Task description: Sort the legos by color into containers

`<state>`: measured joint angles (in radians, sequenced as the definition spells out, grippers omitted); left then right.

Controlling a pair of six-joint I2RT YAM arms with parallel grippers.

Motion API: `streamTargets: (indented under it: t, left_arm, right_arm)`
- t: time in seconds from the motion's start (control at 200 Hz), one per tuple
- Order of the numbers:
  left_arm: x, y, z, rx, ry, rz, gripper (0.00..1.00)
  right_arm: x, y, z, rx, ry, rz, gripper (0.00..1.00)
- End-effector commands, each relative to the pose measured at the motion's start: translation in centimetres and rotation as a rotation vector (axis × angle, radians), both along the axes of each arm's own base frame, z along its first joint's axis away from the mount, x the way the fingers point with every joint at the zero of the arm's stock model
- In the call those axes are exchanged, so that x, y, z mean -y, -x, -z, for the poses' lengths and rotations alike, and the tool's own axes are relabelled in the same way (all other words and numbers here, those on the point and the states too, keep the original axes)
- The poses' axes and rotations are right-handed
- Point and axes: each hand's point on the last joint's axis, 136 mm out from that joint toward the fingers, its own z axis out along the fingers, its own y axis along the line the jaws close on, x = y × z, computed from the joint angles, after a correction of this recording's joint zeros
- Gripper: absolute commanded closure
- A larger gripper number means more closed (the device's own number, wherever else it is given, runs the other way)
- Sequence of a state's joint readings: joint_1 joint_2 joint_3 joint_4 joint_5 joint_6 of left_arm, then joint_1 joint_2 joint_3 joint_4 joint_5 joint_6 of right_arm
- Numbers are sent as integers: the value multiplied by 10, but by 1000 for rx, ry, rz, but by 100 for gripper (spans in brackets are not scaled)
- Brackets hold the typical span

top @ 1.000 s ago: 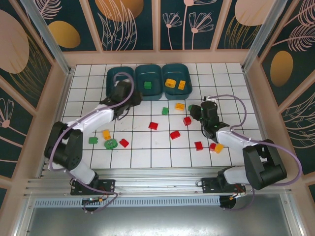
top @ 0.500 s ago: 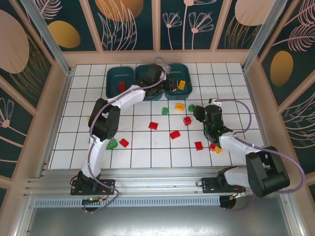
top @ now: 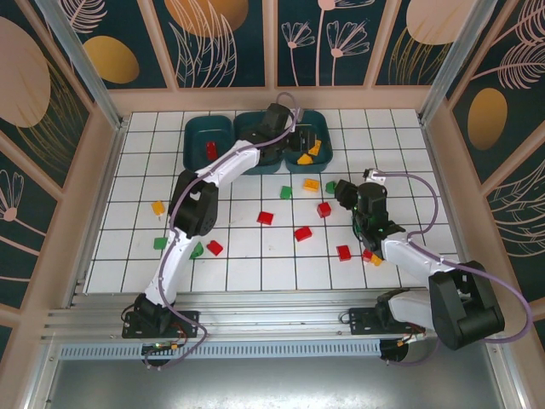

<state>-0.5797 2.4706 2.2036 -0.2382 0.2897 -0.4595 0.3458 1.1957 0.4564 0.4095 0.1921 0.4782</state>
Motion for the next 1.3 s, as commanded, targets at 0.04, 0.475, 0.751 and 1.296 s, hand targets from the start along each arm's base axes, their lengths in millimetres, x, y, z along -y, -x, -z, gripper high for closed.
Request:
streamTargets:
  t: [0.04, 0.475, 0.751, 1.296]
  left_arm:
    - [-10, -5, -11, 33, -48, -20, 43]
    - [-104, 145, 27, -75, -276, -75, 37]
    - [-134, 208, 84, -208, -453, -117, 30]
    - [-131, 214, 126, -261, -538, -105, 33]
  right_arm:
    - [2, -2, -3, 24, -11, 14, 45]
    - [-1, -3, 3, 13, -19, 5, 44]
    - [-10, -6, 12, -16, -27, -23, 42]
    - [-14, -6, 13, -18, -18, -36, 42]
